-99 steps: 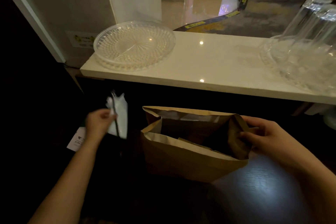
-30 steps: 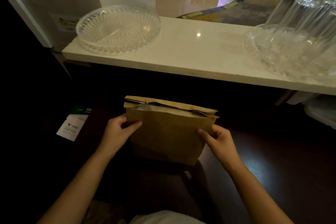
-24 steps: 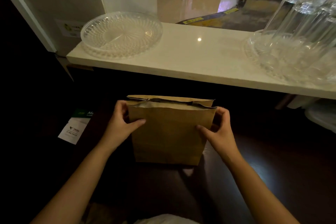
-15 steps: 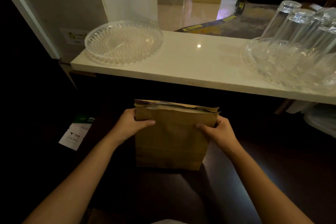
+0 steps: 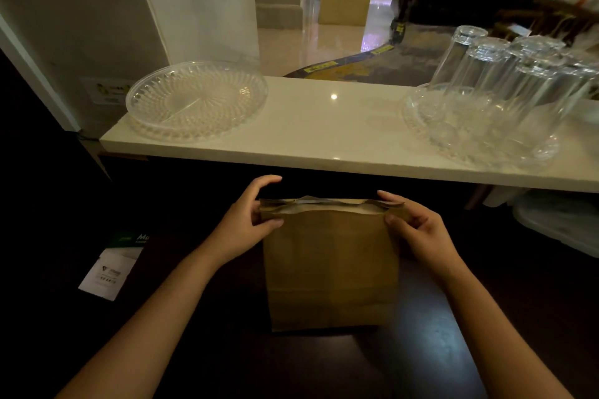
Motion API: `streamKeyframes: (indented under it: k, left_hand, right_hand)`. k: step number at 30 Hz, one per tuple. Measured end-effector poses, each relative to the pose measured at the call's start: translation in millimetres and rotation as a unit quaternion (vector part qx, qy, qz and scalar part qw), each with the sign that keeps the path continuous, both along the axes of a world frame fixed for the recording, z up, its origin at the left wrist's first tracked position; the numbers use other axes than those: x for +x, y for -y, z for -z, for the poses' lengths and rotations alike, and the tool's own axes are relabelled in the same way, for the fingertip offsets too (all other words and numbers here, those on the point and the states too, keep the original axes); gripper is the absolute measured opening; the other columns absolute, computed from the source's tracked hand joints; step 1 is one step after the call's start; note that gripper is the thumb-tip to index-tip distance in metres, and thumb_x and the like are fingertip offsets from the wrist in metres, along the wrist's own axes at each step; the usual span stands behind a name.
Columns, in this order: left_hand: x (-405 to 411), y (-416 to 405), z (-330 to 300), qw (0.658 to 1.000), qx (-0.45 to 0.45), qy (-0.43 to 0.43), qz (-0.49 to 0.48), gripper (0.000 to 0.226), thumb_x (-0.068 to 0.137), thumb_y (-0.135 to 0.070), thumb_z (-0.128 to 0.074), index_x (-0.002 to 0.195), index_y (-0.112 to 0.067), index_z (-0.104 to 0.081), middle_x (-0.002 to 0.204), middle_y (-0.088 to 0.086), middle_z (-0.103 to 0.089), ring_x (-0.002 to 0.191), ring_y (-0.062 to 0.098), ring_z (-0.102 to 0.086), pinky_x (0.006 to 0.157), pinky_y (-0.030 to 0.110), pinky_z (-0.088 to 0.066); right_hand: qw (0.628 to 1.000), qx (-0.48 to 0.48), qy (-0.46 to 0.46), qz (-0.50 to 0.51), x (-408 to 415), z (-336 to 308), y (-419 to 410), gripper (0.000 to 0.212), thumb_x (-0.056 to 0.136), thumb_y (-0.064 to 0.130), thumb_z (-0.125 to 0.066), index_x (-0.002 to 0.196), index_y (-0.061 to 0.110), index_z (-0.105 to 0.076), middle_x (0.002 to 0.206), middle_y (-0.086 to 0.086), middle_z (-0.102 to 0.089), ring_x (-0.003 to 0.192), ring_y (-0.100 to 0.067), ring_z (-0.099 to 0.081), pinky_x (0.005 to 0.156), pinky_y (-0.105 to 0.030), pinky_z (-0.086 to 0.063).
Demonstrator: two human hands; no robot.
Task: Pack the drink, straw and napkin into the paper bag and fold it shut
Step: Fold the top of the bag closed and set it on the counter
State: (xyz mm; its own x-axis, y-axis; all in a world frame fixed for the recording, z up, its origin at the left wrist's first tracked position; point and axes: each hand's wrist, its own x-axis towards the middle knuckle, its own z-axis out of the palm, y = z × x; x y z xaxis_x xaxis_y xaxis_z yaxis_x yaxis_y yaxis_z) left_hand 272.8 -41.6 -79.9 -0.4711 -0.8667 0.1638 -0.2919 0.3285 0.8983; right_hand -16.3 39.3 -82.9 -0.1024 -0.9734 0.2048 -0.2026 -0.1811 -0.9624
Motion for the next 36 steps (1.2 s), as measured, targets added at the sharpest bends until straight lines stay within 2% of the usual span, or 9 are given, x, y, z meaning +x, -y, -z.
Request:
streamKeyframes:
  k: [2,6,13,16,18,20,25,30,36]
  left_hand:
    - [-5.5,-0.4,-8.1,0.994,-0.059,0.075,0.045,0.055,0.084,-0.017,-0.063,0.115,-0.056,-0.040,0.120,-0.043,-0.041,0.110,-0.017,-0.046,0.078,0.002,-0.042]
    - [-13.8,-0.8,-10.7,0.995,-0.058,0.042,0.071,0.046,0.086,-0.004,-0.057,0.101,-0.048,-0.053,0.107,-0.039,-0.053,0.110,-0.012,-0.050,0.081,0.002,-0.042]
    - [-17.9,-2.6,-5.8,0.992,-0.083,0.068,0.070,0.036,0.084,-0.003,-0.058,0.083,-0.039,-0.060,0.091,-0.020,-0.063,0.098,-0.003,-0.057,0.081,0.006,-0.042]
    - [-14.5,-3.3,-8.0,0.983,-0.132,0.108,0.065,0.031,0.080,-0.003,-0.063,0.083,-0.034,-0.063,0.093,-0.017,-0.063,0.098,-0.002,-0.057,0.084,0.004,-0.041]
    - [-11.8,-6.9,-11.9,0.977,-0.148,0.133,0.075,0.016,0.077,-0.013,-0.066,0.086,-0.027,-0.065,0.094,-0.012,-0.064,0.098,0.000,-0.057,0.083,0.005,-0.041]
    - [-9.9,-10.9,-19.2,0.977,-0.139,0.134,0.090,0.016,0.076,-0.032,-0.059,0.085,-0.022,-0.066,0.097,-0.008,-0.065,0.097,0.000,-0.057,0.084,0.008,-0.041]
    - [-40.6,-11.4,-56.2,0.972,-0.179,0.125,0.085,0.026,0.085,-0.044,-0.049,0.094,-0.025,-0.064,0.094,-0.009,-0.068,0.089,0.001,-0.061,0.083,0.021,-0.044]
    - [-120.8,-13.7,-70.1,0.910,-0.237,0.289,0.181,0.024,0.088,-0.038,-0.052,0.100,-0.027,-0.069,0.101,-0.010,-0.072,0.093,0.006,-0.062,0.094,0.038,-0.045]
    - [-144.8,-22.2,-53.6,0.920,-0.181,0.263,0.228,0.018,0.084,-0.026,-0.062,0.095,-0.016,-0.073,0.095,0.000,-0.073,0.083,0.005,-0.061,0.081,0.026,-0.050]
  right_hand:
    - [1.000,0.001,-0.001,-0.001,-11.4,-1.3,-2.7,0.046,0.088,-0.001,-0.052,0.114,0.036,-0.062,0.063,0.010,-0.063,0.059,-0.002,-0.055,0.056,-0.010,-0.044]
    - [1.000,0.008,-0.007,-0.024,-24.0,-4.5,-9.1,0.043,0.089,-0.006,-0.048,0.098,0.029,-0.071,0.099,0.013,-0.074,0.093,-0.004,-0.066,0.075,-0.012,-0.051]
    - [0.998,0.022,-0.052,-0.017,-28.0,-9.4,-15.9,0.051,0.085,-0.013,-0.049,0.083,0.031,-0.074,0.088,0.020,-0.074,0.087,0.001,-0.067,0.071,-0.007,-0.049]
    - [0.998,0.020,-0.062,-0.015,-26.5,-13.4,-17.7,0.028,0.084,0.006,-0.061,0.079,0.030,-0.074,0.083,0.015,-0.075,0.079,0.001,-0.067,0.068,-0.007,-0.049]
    - [0.998,0.019,-0.058,-0.016,-24.2,-14.6,-16.1,0.012,0.079,0.015,-0.066,0.079,0.026,-0.069,0.072,0.009,-0.073,0.067,-0.001,-0.064,0.060,-0.009,-0.049]
    - [0.998,0.027,-0.061,-0.011,-24.3,-13.8,-13.4,0.023,0.079,0.006,-0.068,0.082,0.028,-0.061,0.061,0.006,-0.069,0.056,-0.001,-0.060,0.053,-0.011,-0.047]
    - [0.983,0.039,-0.176,-0.027,-28.7,-19.0,-14.2,0.024,0.079,0.010,-0.069,0.074,0.034,-0.069,0.072,0.013,-0.074,0.066,-0.001,-0.067,0.060,-0.011,-0.051]
    - [0.972,0.005,-0.233,-0.015,-25.1,-23.5,-12.7,0.026,0.076,0.009,-0.072,0.070,0.034,-0.067,0.066,0.009,-0.070,0.067,-0.004,-0.067,0.062,-0.018,-0.052]
    - [0.960,-0.046,-0.276,-0.010,-20.3,-28.4,-22.3,0.022,0.075,0.015,-0.072,0.070,0.033,-0.062,0.065,0.010,-0.066,0.070,-0.005,-0.065,0.060,-0.007,-0.047]
